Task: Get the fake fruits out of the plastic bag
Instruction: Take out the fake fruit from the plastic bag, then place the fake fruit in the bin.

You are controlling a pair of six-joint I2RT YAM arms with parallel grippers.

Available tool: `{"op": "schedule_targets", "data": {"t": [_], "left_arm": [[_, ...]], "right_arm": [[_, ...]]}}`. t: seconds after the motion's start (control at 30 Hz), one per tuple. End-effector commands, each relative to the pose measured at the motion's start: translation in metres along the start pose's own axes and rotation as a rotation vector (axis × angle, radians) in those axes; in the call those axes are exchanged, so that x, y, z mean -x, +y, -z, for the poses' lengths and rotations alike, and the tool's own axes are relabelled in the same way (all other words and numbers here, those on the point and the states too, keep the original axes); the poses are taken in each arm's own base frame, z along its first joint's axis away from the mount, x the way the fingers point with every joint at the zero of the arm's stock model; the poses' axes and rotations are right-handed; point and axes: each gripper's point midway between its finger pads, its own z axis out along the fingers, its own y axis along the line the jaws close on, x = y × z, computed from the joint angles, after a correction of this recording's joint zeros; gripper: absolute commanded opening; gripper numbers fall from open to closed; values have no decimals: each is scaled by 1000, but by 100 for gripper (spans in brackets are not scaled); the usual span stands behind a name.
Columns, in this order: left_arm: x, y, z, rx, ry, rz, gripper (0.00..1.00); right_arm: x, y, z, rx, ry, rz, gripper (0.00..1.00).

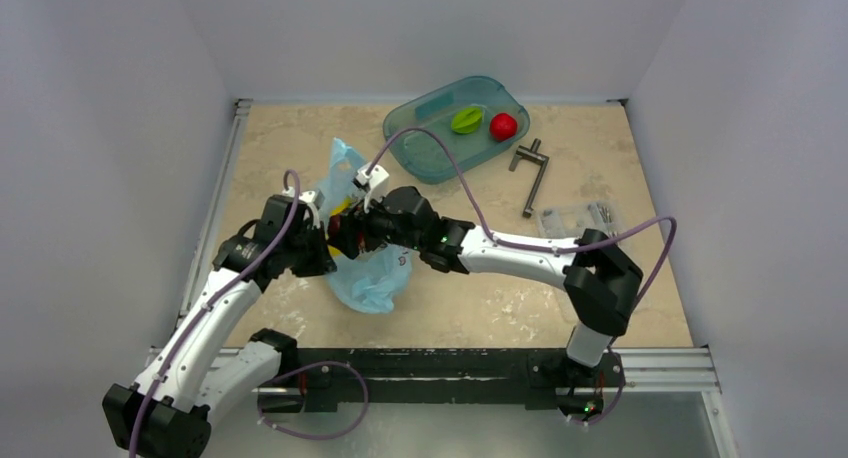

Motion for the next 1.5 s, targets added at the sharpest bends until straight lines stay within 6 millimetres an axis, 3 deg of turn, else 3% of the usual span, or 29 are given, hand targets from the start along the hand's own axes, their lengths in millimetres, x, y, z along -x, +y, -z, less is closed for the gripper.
{"op": "schedule_targets", "data": {"t": [0.0, 0.2, 0.33, 0.57, 0.7, 0.9, 1.17, 1.3, 1.37, 1.47], "left_arm": [[8, -11, 8, -43, -22, -18, 0], [25, -13, 17, -31, -39, -117, 0], [32, -12, 12, -30, -60, -180, 0], [32, -10, 5, -44, -108, -200, 0], [31, -10, 3, -46, -96, -203, 0], [31, -7, -1, -25, -76, -200, 0], [32, -2, 2, -1, -98, -195, 0], [31, -2, 2, 1, -96, -196, 0], [31, -2, 2, 0, -98, -195, 0], [30, -2, 2, -2, -97, -196, 0]], "right_arm": [[-3, 24, 24, 116, 21, -36, 4], [26, 26, 63, 108, -49, 24, 0], [44, 18, 94, 71, -137, 93, 0], [63, -24, 149, -119, -306, 162, 0], [63, -67, 163, -305, -354, 123, 0], [63, -143, 140, -537, -284, 22, 0], [72, -233, 63, -728, -110, 26, 0], [77, -277, 36, -801, -48, 22, 0], [89, -293, 22, -798, -39, 30, 0], [88, -314, 3, -800, 8, 54, 0]]}}
